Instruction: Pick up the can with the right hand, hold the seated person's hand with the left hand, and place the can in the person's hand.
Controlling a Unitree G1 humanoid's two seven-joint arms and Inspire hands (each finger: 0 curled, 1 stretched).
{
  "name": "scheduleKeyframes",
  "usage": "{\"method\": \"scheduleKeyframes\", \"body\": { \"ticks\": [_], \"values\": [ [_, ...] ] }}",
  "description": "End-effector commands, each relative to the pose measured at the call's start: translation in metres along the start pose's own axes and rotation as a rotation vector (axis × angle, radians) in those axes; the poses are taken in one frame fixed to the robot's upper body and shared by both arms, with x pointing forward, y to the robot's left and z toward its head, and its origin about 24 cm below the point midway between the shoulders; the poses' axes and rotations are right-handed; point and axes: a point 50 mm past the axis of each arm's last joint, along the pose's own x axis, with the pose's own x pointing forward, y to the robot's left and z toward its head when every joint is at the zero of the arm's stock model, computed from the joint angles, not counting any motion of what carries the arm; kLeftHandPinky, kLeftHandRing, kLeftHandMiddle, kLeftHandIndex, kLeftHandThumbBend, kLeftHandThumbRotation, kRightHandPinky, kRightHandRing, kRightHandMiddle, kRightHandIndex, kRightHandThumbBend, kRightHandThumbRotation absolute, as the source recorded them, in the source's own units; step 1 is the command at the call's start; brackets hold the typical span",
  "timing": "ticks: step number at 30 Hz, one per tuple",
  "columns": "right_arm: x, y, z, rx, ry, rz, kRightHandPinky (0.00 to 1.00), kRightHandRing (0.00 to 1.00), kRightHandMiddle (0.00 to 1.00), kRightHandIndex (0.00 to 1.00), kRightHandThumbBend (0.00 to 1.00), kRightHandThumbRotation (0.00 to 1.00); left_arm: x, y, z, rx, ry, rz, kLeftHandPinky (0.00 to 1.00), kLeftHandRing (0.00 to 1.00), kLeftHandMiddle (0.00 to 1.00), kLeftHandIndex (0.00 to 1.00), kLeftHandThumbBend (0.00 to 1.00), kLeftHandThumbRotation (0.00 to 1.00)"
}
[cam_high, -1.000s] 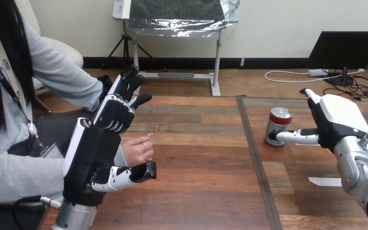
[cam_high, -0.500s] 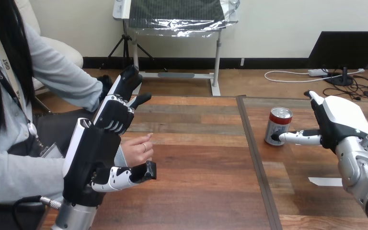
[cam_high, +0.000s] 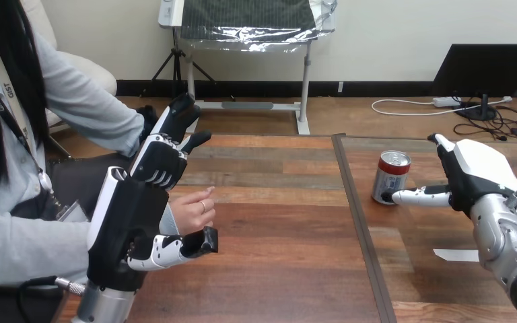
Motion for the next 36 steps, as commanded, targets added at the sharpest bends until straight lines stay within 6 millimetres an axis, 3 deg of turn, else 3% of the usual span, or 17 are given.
{"method": "scheduleKeyframes", "body": {
  "ticks": [1,36],
  "values": [
    [0.013,-0.0302,0.0252,0.036,-0.051,-0.088,0.94,0.97,0.94,0.94,1.0,0.6,0.0105,0.0055,0.0074,0.034,-0.069,0.018,0.88,0.97,0.99,0.95,1.0,0.52],
    [0.0116,-0.0225,0.023,-0.014,-0.04,-0.046,0.91,0.96,0.92,0.89,1.0,0.68,0.0099,0.0034,0.0069,0.026,-0.065,0.018,0.89,0.97,0.98,0.94,1.0,0.5]
  ]
}}
